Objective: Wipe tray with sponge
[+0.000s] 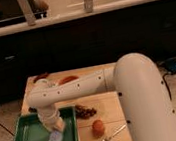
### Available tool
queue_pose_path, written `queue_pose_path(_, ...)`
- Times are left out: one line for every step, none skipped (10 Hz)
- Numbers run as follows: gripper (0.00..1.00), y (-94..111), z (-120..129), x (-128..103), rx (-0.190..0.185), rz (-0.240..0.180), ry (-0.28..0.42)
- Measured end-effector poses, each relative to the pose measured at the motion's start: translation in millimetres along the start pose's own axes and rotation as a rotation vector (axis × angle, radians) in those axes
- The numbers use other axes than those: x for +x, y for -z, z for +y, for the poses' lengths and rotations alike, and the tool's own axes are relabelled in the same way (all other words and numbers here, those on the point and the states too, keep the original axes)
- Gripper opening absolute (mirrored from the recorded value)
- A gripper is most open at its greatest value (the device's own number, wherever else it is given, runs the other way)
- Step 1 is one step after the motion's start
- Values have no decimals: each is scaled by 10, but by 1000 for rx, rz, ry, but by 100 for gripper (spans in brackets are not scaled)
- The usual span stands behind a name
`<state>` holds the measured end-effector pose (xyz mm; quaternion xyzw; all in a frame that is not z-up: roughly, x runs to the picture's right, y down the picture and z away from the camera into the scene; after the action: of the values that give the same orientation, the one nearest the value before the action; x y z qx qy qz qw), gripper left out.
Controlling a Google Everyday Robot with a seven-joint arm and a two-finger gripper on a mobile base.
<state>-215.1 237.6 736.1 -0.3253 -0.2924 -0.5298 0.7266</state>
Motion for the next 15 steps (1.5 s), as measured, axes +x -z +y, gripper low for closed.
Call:
queue_pose_path(1, 57, -50, 57, -7, 4, 15)
queue_pose_path(1, 67, -145, 92, -16, 3, 35)
queue_pose_path(1, 54, -289, 109, -22, -5, 60)
queue_pose_path(1, 26, -405, 112, -32, -17, 87)
queue_pose_path(1, -21, -524, 91, -45, -33, 120)
queue_pose_path(1, -83, -623, 52, -59, -48, 153)
queue_pose_path(1, -155, -662, -48, -77, -69, 189)
queue_pose_path(1, -190, -634, -140, -88, -77, 204)
queue_pose_path(1, -229, -592, -261, -97, -83, 216)
queue_pose_path(1, -256, -525, -411, -100, -86, 220)
queue_pose_path(1, -269, -402, -567, -106, -88, 219)
queue_pose_path(1, -271, -253, -664, -106, -90, 211)
queue_pose_path(1, -263, -116, -684, -100, -88, 194)
queue_pose_path(1, -242, 33, -658, -88, -83, 169)
queue_pose_path(1, -214, 164, -587, -78, -77, 145)
